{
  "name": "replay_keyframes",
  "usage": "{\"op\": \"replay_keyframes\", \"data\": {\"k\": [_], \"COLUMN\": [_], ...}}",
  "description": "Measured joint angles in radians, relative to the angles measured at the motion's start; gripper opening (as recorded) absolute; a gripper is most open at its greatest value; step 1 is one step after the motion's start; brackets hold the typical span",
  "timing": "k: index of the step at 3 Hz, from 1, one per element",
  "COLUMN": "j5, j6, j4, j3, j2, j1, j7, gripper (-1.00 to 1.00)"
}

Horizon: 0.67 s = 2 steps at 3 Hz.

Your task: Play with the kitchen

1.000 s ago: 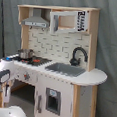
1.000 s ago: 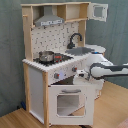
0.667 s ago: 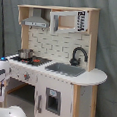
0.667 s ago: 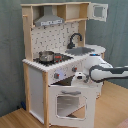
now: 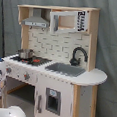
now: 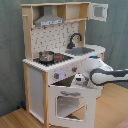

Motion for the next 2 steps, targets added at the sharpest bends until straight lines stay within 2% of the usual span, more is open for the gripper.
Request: {"op": "replay_keyframes", "data": {"k": [2], "j5": [0.000], "j6": [0.047], "j4": [0.024], "j3": [0.024], "j2": [-0.001], "j1": [0.047], "j7": [0.192], "gripper": [-1.00]}}
